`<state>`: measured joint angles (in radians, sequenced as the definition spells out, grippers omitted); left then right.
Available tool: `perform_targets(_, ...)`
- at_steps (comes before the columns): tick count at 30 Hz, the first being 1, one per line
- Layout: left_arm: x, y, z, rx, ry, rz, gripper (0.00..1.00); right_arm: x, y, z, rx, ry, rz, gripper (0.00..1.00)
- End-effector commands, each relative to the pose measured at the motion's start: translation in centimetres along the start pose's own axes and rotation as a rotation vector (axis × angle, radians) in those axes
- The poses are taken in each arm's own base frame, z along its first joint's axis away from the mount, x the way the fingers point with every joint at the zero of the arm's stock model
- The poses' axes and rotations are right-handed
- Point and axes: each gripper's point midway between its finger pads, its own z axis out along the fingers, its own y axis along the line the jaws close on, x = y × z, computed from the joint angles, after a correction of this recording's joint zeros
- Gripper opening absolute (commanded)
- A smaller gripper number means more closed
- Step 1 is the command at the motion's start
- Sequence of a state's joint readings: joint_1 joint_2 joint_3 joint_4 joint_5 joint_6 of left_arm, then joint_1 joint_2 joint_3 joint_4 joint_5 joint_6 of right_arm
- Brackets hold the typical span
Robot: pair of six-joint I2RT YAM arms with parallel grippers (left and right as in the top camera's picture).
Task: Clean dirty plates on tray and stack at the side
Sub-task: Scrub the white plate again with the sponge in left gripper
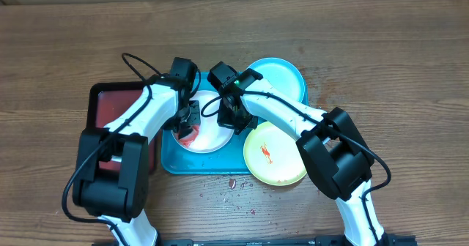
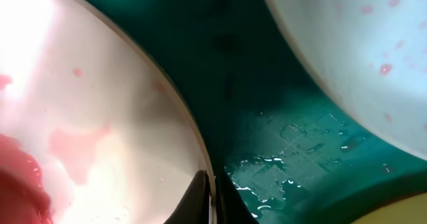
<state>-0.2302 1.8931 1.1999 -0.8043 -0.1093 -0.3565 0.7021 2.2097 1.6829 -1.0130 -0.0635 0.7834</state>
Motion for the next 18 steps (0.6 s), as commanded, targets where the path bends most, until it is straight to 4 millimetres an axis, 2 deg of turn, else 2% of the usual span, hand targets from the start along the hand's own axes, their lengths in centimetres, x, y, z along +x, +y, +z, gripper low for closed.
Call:
perform_targets(1,0.6,3.8,2.3,-0.224,0.004,-0.180,0.05,-0.3,-1.9,1.6,0.082,-0.012,0.009,0.04)
perform_targets(2,0.7,3.5,2.4,-0.205,0.014,-0.178,0.04,-0.3,-1.9,1.6,0.082,-0.012,0.009,0.04)
perform_targets(5,3.0,-0.8,2.4,0.050,0.156,-0.011,0.04,-0.3,-1.9,1.6,0.082,-0.013,0.009,0.04)
perform_targets(8,5.7,-4.0,1.3,0.267,0.281,0.107,0.04,-0.3,-1.9,1.6,0.081,-0.014,0.009,0.04)
perform_targets(13,8.6,-7.1,-1.2,0.526,0.393,0.238,0.04,-0.4,-1.8,1.6,0.076,-0.018,0.008,0.04)
perform_targets(18,9.1,-8.0,-2.0,0.613,0.395,0.296,0.04,-0.4,-1.8,1.6,0.076,-0.017,0.008,0.04)
